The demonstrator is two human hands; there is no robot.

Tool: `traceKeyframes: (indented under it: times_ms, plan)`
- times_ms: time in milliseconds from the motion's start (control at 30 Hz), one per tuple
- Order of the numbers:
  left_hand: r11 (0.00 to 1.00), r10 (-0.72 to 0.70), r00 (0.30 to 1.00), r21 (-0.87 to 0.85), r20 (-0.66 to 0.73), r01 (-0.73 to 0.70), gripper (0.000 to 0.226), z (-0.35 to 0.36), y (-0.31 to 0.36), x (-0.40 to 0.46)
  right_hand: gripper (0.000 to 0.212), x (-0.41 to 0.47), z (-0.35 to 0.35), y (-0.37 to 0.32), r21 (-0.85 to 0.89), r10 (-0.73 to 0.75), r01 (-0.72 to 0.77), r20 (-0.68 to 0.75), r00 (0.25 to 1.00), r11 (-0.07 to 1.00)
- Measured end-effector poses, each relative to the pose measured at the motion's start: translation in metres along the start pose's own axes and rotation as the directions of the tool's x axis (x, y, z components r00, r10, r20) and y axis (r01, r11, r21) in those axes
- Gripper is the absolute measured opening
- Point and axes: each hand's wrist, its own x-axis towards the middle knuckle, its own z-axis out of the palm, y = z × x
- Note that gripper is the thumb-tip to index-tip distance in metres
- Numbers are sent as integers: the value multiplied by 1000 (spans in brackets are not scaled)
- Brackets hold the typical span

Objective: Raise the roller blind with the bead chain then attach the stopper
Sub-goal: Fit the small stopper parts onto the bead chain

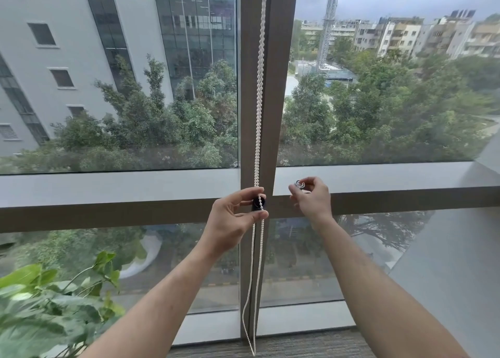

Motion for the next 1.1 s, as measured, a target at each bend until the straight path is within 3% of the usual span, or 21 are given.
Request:
traceKeyframes:
  times_ms: [300,733,867,1100]
  plan:
    - [999,19,1000,34,-14,-18,45,1,3,3,25,-61,-5,-51,186,-240,183,355,904,965]
    - [996,21,1000,88,-10,-20,45,3,7,0,23,-91,-24,-69,196,-335,281,358,872,940]
    - [995,23,1000,96,-8,-22,44,4,6,-2,33,-95,-27,-70,86,-409,406,346,844,910]
    - [994,17,1000,108,6,-17,45,2,7,-2,26,-100,-28,-79,-28,-509,548,331,794,836]
